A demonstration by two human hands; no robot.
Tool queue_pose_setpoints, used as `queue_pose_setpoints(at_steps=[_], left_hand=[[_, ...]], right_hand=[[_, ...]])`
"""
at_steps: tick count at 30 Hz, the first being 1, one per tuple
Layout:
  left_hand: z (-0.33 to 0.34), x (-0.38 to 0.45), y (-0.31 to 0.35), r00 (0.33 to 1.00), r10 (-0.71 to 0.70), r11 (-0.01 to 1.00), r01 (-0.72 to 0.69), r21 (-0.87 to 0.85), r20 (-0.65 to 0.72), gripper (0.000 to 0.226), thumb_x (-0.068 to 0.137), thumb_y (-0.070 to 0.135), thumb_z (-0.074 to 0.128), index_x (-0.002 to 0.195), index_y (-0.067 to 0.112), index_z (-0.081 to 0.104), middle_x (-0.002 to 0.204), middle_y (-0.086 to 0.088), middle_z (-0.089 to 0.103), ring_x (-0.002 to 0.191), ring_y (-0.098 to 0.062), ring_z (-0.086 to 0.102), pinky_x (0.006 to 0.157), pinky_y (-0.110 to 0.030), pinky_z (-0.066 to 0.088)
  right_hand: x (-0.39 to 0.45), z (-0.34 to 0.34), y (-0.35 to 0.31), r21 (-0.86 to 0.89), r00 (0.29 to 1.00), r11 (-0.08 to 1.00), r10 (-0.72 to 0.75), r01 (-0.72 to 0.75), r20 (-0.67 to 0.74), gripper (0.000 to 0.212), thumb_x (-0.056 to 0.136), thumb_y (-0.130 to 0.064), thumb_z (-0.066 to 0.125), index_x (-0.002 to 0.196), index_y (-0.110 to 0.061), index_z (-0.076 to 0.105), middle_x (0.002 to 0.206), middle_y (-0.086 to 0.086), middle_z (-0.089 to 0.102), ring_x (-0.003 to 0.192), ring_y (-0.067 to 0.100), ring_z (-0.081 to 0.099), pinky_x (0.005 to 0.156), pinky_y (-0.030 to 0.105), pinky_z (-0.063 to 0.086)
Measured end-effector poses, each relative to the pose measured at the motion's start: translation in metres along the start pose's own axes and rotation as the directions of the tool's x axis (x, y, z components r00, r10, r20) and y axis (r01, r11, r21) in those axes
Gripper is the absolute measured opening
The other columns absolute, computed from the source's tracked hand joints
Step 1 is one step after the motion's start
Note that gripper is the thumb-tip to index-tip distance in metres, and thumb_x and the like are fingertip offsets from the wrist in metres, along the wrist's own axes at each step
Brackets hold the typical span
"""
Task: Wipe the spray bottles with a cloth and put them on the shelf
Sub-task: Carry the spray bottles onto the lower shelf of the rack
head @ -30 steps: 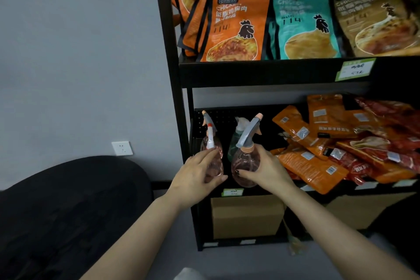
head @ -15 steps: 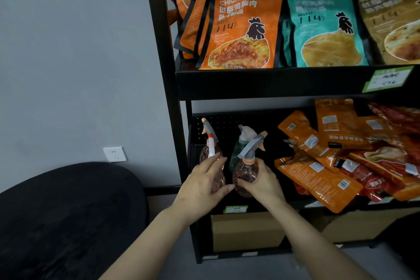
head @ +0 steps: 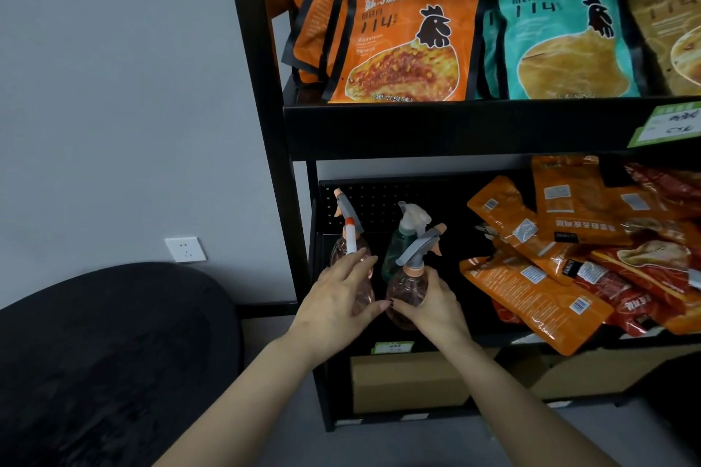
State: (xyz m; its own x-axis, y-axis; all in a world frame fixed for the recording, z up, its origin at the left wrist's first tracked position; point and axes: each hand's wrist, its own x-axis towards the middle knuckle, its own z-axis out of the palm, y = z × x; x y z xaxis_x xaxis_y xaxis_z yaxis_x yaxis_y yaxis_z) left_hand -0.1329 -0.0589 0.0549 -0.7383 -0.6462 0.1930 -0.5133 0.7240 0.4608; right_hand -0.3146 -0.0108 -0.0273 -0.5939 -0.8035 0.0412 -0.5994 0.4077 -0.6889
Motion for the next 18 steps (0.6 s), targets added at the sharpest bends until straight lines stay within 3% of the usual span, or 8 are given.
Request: queue_pose_setpoints(at_steps=[6,10,14,16,18], left_hand=[[0.004,0.0,-0.002,1.0,-0.012,1.0,0.012,0.017,0.001,0.07,0.088,0.045,0.056,0.146,0.025,0.024,0.155,0.005,0.02,0.141,-0.015,0.02,0.115,-0.026,0.016],[0.002,0.002,0.0,1.0,-0.027,1.0,0.027,0.014,0.0,0.068,0.088,0.04,0.057,0.146,0.023,0.026,0.155,0.003,0.02,0.142,-0.016,0.02,0.116,-0.028,0.018],[0.002,0.009,0.0,0.997,-0.038,0.999,0.037,-0.013,-0.062,0.062,0.089,0.021,0.06,0.144,0.019,0.031,0.155,-0.003,0.019,0.14,-0.022,0.025,0.109,-0.034,0.035],[0.001,0.015,0.003,0.992,-0.085,0.996,0.084,-0.015,-0.096,0.065,0.089,0.011,0.058,0.146,0.02,0.027,0.156,-0.007,0.016,0.14,-0.023,0.024,0.102,-0.035,0.042],[0.0,0.023,0.005,0.982,-0.137,0.99,0.138,-0.002,-0.128,0.066,0.089,0.006,0.056,0.146,0.02,0.025,0.154,-0.011,0.018,0.136,-0.028,0.031,0.094,-0.037,0.048]], right_hand=[[-0.001,0.005,0.003,0.008,1.0,1.0,0.001,-0.001,0.017,0.084,0.071,-0.044,0.076,0.138,-0.021,0.03,0.133,0.006,0.047,0.114,0.026,0.054,0.086,0.037,0.049],[-0.008,-0.001,0.004,0.039,1.0,0.999,-0.021,0.021,0.001,0.094,0.072,-0.046,0.075,0.144,-0.021,0.021,0.145,0.004,0.034,0.127,0.025,0.043,0.094,0.041,0.047],[-0.028,-0.015,-0.002,-0.049,0.937,0.968,-0.25,0.246,-0.244,0.066,0.079,-0.041,0.069,0.134,-0.015,0.042,0.137,0.002,0.044,0.126,0.019,0.042,0.087,0.033,0.047],[-0.036,-0.017,-0.007,-0.074,0.905,0.926,-0.378,0.371,-0.196,0.053,0.082,-0.038,0.067,0.126,-0.014,0.05,0.129,0.002,0.05,0.12,0.017,0.046,0.086,0.028,0.045],[-0.039,-0.016,-0.015,-0.013,0.897,0.899,-0.439,0.438,-0.047,0.05,0.085,-0.035,0.064,0.128,-0.015,0.049,0.13,0.0,0.048,0.118,0.014,0.047,0.091,0.027,0.045]])
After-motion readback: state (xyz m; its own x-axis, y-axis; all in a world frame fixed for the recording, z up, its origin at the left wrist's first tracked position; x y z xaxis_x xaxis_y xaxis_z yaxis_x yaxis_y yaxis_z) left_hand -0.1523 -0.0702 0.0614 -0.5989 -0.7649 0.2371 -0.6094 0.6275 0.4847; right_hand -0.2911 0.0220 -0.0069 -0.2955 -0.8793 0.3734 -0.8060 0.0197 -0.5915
